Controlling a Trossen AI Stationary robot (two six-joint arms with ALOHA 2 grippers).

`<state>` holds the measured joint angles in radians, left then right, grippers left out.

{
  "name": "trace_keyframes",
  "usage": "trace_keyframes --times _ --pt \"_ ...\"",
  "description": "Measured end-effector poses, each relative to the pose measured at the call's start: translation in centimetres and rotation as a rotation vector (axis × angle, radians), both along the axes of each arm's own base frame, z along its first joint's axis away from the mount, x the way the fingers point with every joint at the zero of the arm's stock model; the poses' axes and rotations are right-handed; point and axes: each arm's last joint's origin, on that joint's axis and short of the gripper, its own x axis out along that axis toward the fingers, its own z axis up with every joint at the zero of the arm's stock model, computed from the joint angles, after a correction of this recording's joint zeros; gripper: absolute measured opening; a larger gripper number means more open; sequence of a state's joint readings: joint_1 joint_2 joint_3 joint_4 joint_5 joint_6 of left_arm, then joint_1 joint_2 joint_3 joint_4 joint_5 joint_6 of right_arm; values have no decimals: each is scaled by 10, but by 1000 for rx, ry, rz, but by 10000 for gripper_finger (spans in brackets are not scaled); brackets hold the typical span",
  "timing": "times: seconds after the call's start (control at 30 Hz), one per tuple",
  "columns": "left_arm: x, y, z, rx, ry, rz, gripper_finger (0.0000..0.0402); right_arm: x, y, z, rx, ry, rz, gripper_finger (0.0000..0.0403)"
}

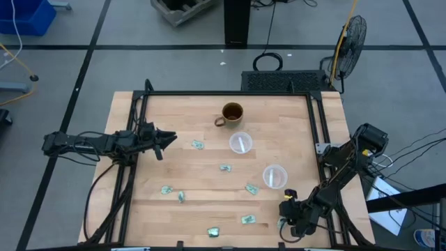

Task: Pick and place items into bin
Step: Put the stevia packet into the bottom transparent bin

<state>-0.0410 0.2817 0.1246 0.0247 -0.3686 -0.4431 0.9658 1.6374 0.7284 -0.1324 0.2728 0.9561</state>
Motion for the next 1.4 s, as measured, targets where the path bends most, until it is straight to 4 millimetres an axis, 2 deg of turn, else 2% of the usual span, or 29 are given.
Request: trace_keyframes --times 0.2,0.4,0.5,0.67,0.73,0.83,1.07,1.13,1.23,1.4 --pt "0 0 0 2 1 0 111 -2 -3 -10 -102 26 75 99" --pt "0 0 0 2 1 0 111 -2 -6 -13 -160 31 114 43" --pt "0 0 0 2 1 0 111 -2 -6 -11 -170 4 127 10" --pt "0 0 0 2 0 0 111 2 -9 6 -166 -100 109 11" --pt "0 0 0 2 -1 0 111 4 -17 15 -215 -156 101 8" --pt "0 0 0 2 -3 3 111 9 -24 41 -243 -286 88 3" --pt "0 0 0 -10 -6 9 111 15 -51 79 -461 -464 123 6" --pt "0 0 0 -9 -6 9 111 15 -63 81 -515 -425 129 3" --pt "0 0 0 -7 -5 9 111 15 -83 79 -559 -326 40 2" --pt "0 0 0 -6 -3 9 111 20 -108 70 -497 -129 -65 2"
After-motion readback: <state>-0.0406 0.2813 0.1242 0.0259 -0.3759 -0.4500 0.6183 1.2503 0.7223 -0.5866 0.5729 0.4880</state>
